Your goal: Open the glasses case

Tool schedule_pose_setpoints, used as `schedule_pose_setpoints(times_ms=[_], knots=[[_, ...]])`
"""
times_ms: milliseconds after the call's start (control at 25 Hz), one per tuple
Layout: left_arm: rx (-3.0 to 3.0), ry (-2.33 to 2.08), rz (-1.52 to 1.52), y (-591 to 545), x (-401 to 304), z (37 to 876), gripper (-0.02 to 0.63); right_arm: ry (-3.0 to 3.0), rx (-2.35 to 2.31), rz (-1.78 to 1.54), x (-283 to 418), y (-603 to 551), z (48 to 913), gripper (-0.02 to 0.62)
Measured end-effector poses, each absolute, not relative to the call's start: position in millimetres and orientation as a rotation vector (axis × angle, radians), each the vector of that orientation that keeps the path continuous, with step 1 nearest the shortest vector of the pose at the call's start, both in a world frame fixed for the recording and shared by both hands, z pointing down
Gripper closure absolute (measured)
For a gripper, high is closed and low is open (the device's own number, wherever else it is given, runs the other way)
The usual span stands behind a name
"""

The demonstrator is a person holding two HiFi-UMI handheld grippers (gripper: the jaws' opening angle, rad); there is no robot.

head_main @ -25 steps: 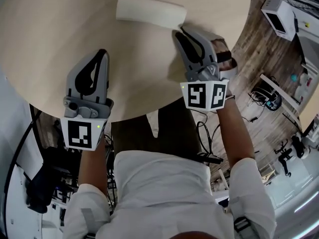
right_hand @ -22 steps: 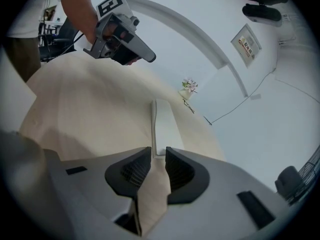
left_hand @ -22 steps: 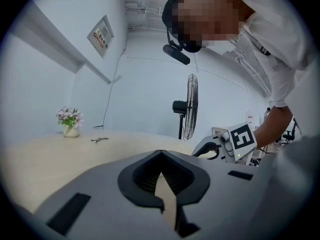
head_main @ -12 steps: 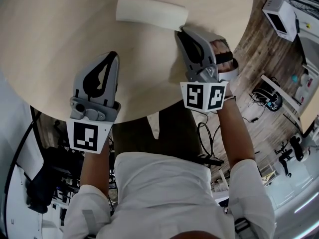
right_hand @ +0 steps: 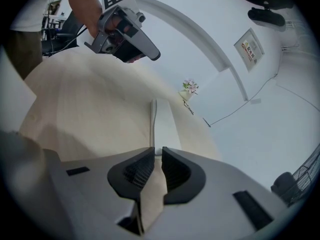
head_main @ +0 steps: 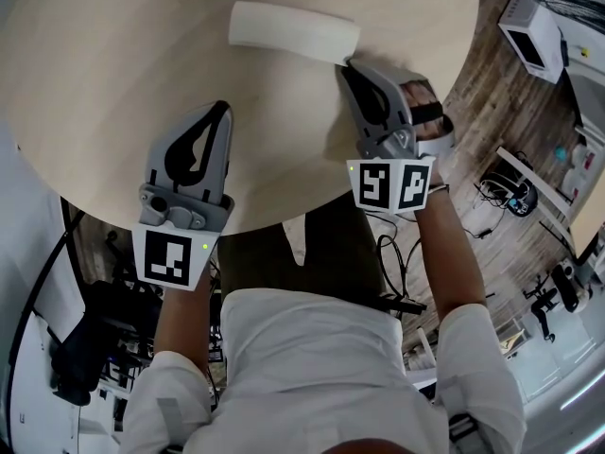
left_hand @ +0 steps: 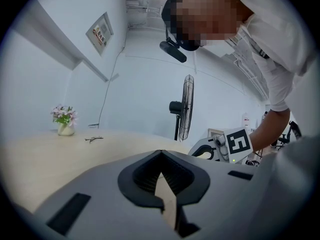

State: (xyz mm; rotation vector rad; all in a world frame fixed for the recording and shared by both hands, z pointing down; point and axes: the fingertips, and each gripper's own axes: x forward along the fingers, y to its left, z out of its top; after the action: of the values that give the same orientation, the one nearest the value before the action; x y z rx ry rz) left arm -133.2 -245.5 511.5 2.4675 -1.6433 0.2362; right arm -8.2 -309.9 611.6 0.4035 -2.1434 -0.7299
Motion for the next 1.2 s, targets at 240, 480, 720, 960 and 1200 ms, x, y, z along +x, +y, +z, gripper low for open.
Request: schedule_pose_setpoints(times_ms=[240,480,720,960,1200], knots=[[2.472,-1.641,0.237,-247.9,-137.0,501.9,0.594,-2.152,0.413,-0.716,-9.0,-313.8,604.0,0.548],[2.463,-1.647,0.248,-252.5,-139.8,493.1,0.594,-2.168,0.421,-0.699,-9.6,-323.0,589.6,0.557],[2.454,-1.641,0.254,-255.4,-138.2,480.9,0.594,-2.179,0.434,-0.691,-10.4,-340.6,574.0,0.565],[2.435,-1.648,0.265,-256.2,-141.8,469.7,0.594,-2.208,0.436,-0.641,-13.8,-359.7,565.2,0.568],[2.42,-1.635,0.287,-261.2,-146.2,465.9,0.594,-2.23,0.427,-0.598,-15.3,-377.4,564.8,0.568]])
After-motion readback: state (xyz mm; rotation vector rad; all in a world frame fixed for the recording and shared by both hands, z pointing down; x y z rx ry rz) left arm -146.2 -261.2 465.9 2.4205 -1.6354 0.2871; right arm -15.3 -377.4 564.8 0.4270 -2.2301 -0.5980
